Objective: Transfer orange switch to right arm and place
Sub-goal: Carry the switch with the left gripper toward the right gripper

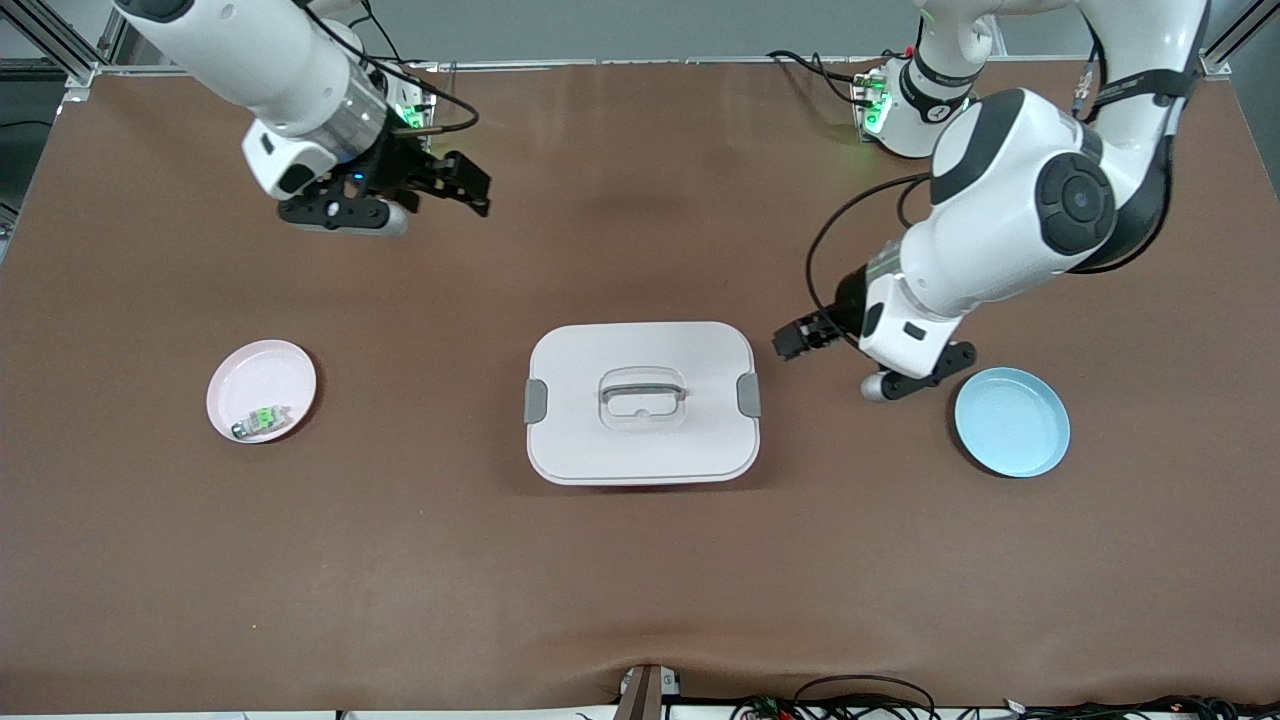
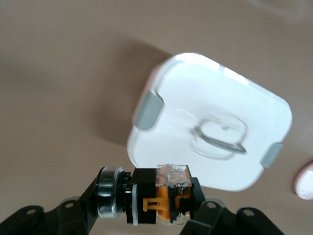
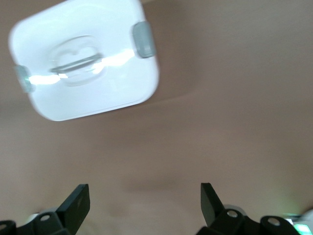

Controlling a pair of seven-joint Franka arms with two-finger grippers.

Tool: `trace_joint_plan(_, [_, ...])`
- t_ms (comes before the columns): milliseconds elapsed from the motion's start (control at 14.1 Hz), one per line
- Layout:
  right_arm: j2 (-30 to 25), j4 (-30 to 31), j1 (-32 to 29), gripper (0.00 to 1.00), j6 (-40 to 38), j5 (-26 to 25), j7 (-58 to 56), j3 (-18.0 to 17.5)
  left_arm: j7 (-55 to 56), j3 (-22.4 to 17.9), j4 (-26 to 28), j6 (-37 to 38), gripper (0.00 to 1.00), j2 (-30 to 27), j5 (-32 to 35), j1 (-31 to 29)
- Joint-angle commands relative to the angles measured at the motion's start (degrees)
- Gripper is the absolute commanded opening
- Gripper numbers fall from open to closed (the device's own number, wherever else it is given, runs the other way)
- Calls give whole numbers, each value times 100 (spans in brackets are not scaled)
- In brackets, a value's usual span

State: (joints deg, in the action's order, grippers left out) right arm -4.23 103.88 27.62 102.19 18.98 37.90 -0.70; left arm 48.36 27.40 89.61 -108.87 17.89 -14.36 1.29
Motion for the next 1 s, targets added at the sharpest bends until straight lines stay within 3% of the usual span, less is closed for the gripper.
trace_joint_plan(0, [-393,815,208,100,965,527,200,79,584,20,-198,138,0,127,-400,222])
trace_joint_plan(213, [-596,1493,638,100,2204,755,498,79,1200,20,-198,138,0,163,-926,407])
trace_joint_plan(498, [-526,1863,1394,100,3989,932,1446,79,1421,20,-172,146,0,242,-1902,608])
trace_joint_plan(924, [-122,1829,1773,100,4897,950,2186,79,2160,20,-172,138,0,514,-2421,908])
